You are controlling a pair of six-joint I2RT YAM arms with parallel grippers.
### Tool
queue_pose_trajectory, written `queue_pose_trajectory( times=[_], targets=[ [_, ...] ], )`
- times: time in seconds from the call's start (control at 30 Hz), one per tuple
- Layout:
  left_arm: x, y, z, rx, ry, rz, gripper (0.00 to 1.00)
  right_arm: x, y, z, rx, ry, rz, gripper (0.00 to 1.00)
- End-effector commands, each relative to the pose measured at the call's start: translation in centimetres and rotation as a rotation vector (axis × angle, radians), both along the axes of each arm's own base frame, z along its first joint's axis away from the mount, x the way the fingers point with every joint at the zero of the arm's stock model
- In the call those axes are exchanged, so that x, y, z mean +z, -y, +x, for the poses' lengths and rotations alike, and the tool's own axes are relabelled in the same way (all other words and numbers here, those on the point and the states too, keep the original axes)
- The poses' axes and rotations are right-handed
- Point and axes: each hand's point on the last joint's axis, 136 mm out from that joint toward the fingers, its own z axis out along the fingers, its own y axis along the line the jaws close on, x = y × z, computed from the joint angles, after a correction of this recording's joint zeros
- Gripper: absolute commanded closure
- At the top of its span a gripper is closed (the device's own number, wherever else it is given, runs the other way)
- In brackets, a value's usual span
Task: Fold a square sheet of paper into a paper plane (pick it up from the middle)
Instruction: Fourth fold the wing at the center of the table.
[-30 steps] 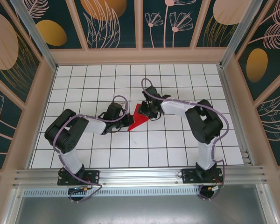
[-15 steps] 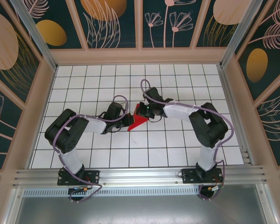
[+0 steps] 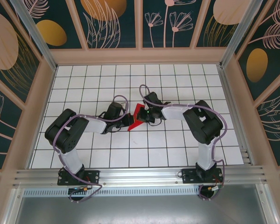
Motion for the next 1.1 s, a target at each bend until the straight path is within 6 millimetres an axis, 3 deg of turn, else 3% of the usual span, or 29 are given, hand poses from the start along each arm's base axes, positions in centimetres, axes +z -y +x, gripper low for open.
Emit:
queue_pose_trajectory(
  times=[0.0,0.1,0.3,0.73,0.8,0.97,1.07],
  targets=[
    [-6.2,-4.1,-2.1,0.065,-0.132,0.225,1.00,-2.6,1.3,-1.0,0.000,-0.038,-0.053,0.99],
    [-6.4,-4.2,-2.2,0.065,-0.136,0.230,1.00,-2.3,1.5,-0.6,-0.003,-0.035,-0.044,0.99],
    [-6.6,-4.2,-2.3,0.062,-0.140,0.234,1.00,2.6,-0.2,1.6,0.029,0.088,0.037,0.98],
    [-6.5,-4.3,-2.5,0.055,-0.144,0.240,1.00,-1.3,0.7,2.4,0.015,0.036,-0.007,0.98],
    [-6.6,-4.3,-2.5,0.053,-0.146,0.242,1.00,-1.0,0.7,2.7,0.020,0.044,-0.006,0.98],
    [-6.5,-4.4,-2.7,0.052,-0.147,0.247,1.00,2.5,0.1,4.3,0.029,0.129,0.022,0.98],
    [-6.5,-4.4,-2.7,0.051,-0.147,0.247,1.00,2.7,0.5,5.3,0.019,0.144,0.018,0.98]
  ],
)
